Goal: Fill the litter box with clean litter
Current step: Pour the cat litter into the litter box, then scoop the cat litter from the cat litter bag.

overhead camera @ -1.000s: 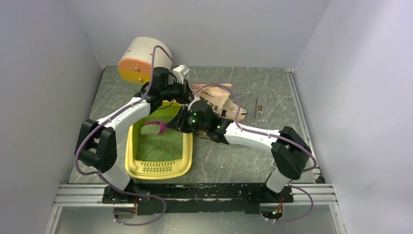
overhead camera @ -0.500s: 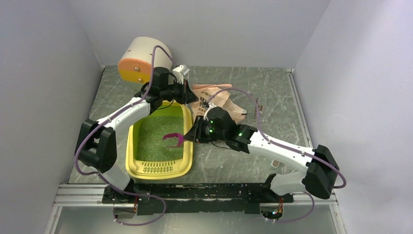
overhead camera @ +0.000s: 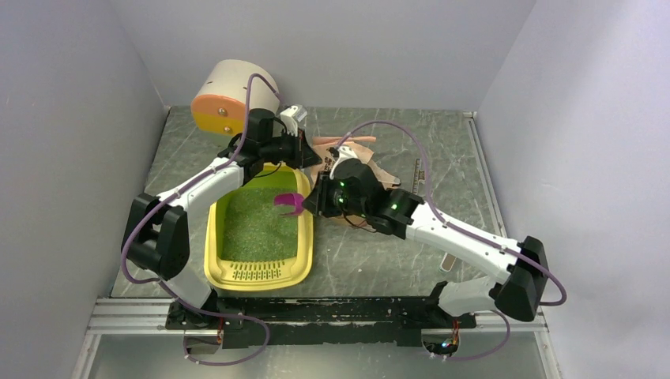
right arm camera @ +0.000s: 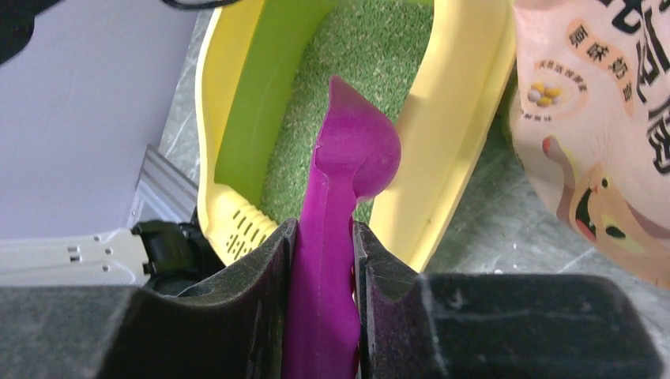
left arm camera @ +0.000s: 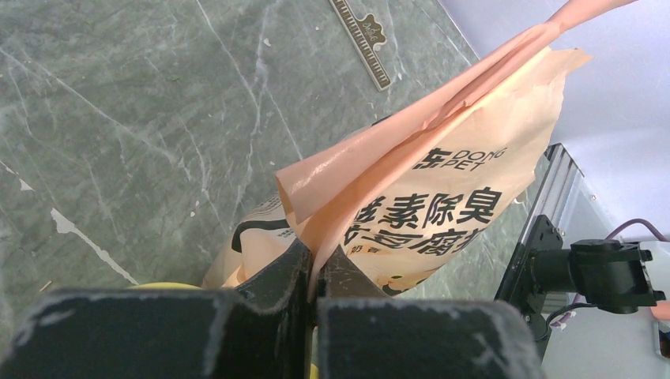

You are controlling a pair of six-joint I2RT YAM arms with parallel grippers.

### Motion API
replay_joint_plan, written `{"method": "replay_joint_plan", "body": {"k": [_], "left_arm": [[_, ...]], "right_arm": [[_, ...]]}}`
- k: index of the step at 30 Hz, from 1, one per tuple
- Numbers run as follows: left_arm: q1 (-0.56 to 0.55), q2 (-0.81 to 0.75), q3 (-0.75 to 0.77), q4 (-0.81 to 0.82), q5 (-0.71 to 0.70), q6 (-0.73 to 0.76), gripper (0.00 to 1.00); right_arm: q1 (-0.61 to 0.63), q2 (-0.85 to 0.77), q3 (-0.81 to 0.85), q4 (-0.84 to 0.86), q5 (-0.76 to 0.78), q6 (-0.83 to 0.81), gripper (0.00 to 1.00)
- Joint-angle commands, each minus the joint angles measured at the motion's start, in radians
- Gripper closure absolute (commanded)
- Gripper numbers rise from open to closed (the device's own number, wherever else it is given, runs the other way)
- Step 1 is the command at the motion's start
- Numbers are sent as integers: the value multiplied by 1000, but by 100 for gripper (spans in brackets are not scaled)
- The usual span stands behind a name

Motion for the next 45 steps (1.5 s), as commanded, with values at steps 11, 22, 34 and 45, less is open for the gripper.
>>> {"method": "replay_joint_plan", "body": {"k": [11,22,34,45], "left_arm": [[15,-64,-11,67,6,-7,95],[13,-63,-14,83,45,-11,95],[-6,-76,-34,68,88,47,95],[-24,-86,-46,78,118,75,95]], "right_arm": [[6,264,117,291,-126,87,100],[6,-27,-17,112,-96,-30,100],[-9,-256,114,-240,-26,-141,100],[-10,-461,248,-600,263,-48,100]]}}
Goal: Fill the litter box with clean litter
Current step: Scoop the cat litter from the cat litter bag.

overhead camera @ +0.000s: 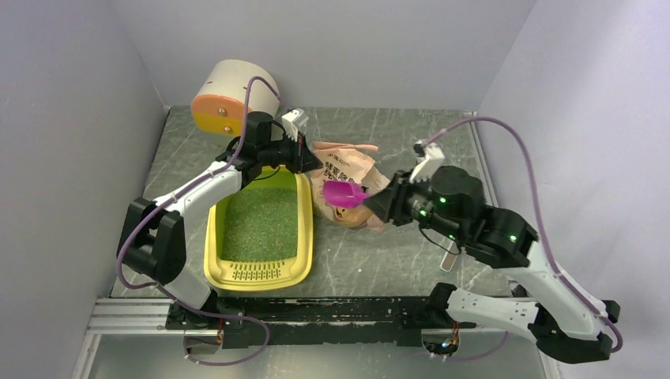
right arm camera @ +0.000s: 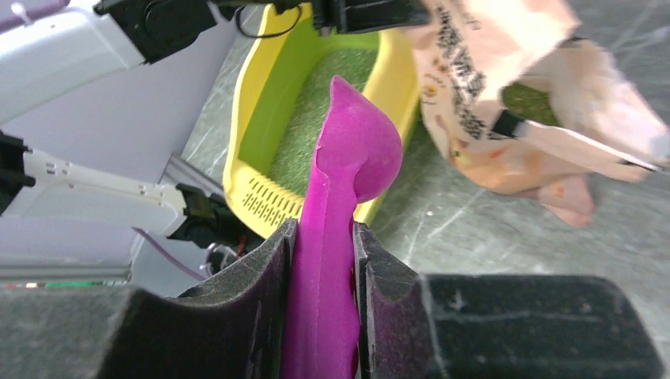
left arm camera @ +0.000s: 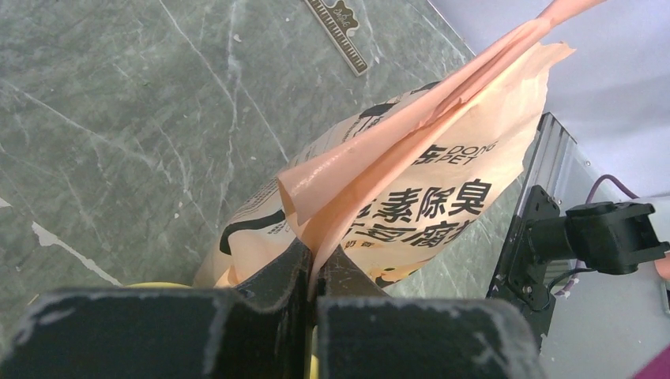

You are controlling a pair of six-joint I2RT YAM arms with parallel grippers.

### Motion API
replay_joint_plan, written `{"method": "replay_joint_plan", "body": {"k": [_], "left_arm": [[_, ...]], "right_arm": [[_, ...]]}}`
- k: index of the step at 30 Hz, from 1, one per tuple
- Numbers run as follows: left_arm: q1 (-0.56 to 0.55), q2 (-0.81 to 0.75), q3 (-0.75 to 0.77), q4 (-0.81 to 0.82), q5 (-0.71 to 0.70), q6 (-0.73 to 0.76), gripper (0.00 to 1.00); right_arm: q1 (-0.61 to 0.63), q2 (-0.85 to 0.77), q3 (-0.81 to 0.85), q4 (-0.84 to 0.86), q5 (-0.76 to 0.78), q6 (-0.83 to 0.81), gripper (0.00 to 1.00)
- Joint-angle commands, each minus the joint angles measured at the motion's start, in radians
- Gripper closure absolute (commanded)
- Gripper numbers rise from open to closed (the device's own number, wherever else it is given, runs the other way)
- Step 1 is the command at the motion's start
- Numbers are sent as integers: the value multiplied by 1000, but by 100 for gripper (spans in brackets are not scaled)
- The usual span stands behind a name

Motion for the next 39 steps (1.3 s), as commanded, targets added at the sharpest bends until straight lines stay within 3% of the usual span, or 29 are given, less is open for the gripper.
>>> {"method": "replay_joint_plan", "body": {"k": [1,9,17,20,23,26,39], "left_arm": [[-12,-52,-7,61,54,15,95],[-18,-80,-19,40,39,32,95],[-40,-108,-72,49,9,33,95],[-50,-128,-122,75,-1,27,95],[-51,-148,-189,151,-2,-11,95],[-54,-141,-183,132,-6,3,95],[-54,-156,-196,172,-68,-34,95]], "right_arm": [[-2,-79,63,-175,193,47,100],[-2,-53,129,-350,398,84,100],[-2,-17,80,-301,492,15,100],[-2,-60,47,-186,400,-66,100],[0,-86,76,-196,414,-43,100],[0,-99,64,-175,335,-37,100],[-3,-26,-73,-163,348,-43,100]]}}
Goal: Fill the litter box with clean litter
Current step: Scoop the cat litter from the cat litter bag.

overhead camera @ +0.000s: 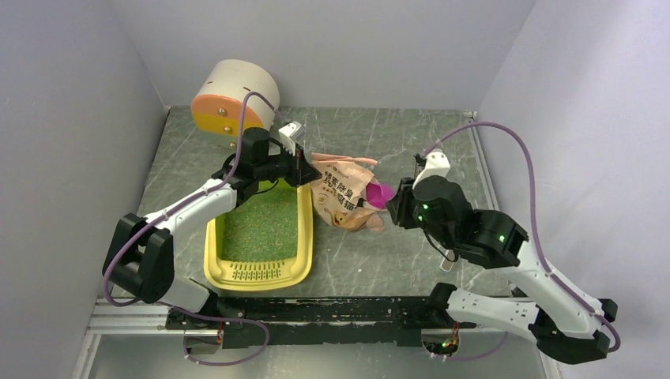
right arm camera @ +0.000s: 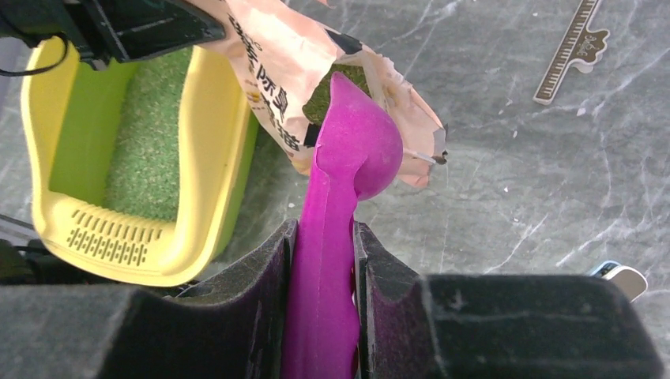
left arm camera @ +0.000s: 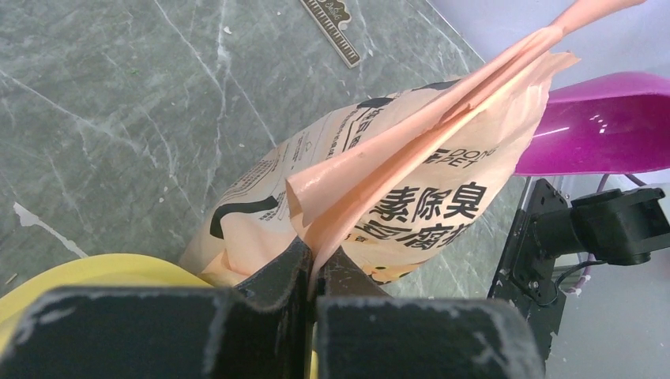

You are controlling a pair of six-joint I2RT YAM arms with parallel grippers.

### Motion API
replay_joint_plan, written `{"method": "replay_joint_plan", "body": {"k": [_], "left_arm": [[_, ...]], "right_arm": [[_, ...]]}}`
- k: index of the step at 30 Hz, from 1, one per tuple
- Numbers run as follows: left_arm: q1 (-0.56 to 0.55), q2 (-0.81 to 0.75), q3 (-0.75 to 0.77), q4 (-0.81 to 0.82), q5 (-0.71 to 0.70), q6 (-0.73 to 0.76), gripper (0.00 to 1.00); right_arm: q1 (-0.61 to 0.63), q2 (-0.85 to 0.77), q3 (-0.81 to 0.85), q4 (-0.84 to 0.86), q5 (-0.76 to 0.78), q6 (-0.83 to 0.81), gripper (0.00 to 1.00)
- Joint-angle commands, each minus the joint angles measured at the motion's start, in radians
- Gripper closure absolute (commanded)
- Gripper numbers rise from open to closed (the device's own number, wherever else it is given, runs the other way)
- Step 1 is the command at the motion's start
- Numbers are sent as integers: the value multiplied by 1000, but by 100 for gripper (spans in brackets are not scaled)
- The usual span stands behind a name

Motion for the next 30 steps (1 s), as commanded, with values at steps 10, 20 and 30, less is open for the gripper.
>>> {"method": "replay_joint_plan", "body": {"k": [10,20,30], "left_arm": [[-13,-40,0,13,5,26,95],[-12,-48,29,-25,-20,45,95],[-13,-90,35,-58,-42,48,95]], "right_arm": [[-269,119,23,127,-349,-203,100],[-791,253,-80,201,-1180,-330,100],[-752,276,-115,229,-1022,-271,100]]}}
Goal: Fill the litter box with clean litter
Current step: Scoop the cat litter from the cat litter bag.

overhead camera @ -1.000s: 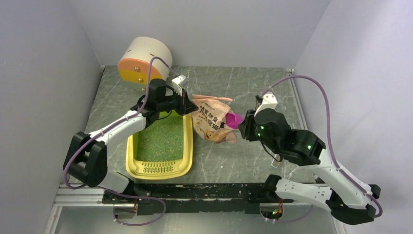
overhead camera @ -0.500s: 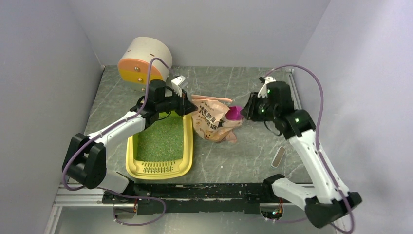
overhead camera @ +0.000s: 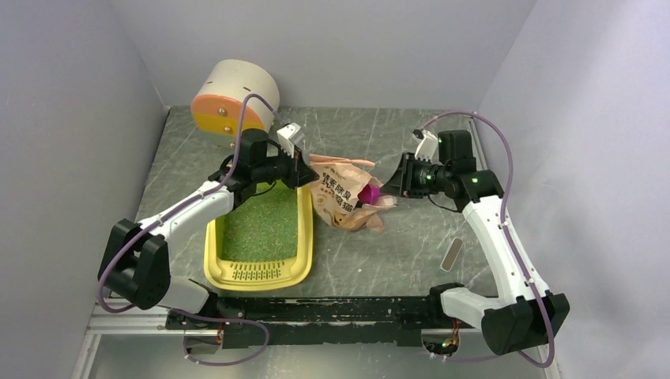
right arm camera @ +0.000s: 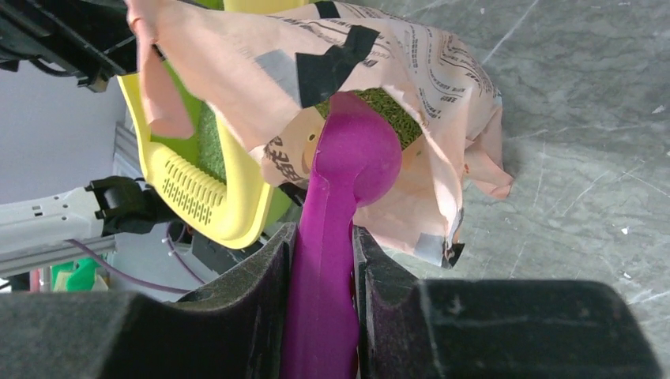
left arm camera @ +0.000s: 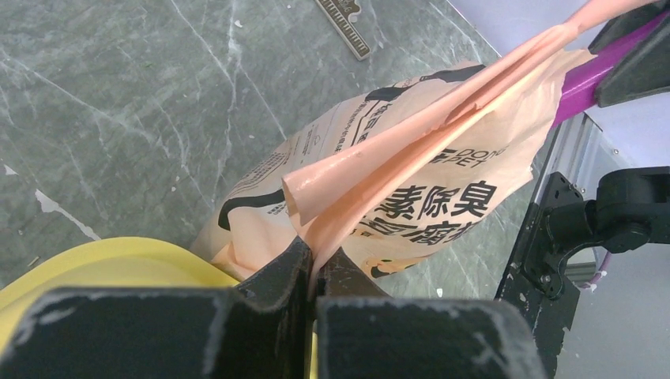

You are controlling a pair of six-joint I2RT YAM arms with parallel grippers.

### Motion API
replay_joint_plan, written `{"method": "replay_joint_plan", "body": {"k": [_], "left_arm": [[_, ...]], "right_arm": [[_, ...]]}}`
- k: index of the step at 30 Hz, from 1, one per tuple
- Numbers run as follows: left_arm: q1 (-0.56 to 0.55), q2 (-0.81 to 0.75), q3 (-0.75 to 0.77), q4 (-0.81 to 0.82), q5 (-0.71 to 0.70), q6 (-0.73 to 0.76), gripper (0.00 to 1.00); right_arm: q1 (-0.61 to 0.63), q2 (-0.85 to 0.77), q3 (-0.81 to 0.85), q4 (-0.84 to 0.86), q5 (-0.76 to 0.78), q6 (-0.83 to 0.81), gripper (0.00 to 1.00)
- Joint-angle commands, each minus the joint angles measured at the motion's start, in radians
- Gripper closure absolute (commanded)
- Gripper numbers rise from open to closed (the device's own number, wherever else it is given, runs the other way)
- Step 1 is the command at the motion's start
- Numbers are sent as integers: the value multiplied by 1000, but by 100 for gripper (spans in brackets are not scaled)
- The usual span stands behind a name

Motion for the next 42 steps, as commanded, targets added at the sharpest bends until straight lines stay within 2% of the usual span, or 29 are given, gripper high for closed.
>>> {"method": "replay_joint_plan", "body": {"k": [1,3,6,10,12,14,16,24,30,33,37,40,42], "left_arm": [[-9,-64,31,-10,-7,1,95],[-9,-85,3,33,-21,-27,95],[-10,-109,-84,183,-40,-84,95],[-13,-71,-27,107,-3,-37,95],[-15,-89,-52,135,-16,-47,95],[-15,-107,-86,198,-16,-85,95],[-16,-95,-76,187,13,-91,95],[-30,-38,-3,67,31,-17,95],[-32,-63,-34,89,17,-40,95],[-32,-63,-38,84,24,-39,95],[-32,-72,-62,108,10,-52,95],[-32,-58,-52,106,16,-60,95],[-32,-56,-35,91,14,-53,95]], "right_arm": [[29,-1,-29,66,60,46,100],[53,13,-32,87,70,63,100],[107,40,-27,102,79,56,100],[132,49,-32,116,21,34,100],[134,56,-23,79,95,18,100],[137,69,-8,22,241,11,100],[138,80,2,-25,341,4,100],[228,71,9,-47,501,49,100],[319,137,59,-86,667,100,100],[339,163,62,-51,637,103,100],[350,180,1,82,454,105,100],[328,98,-86,232,373,121,100],[281,68,-103,267,306,124,100]]}}
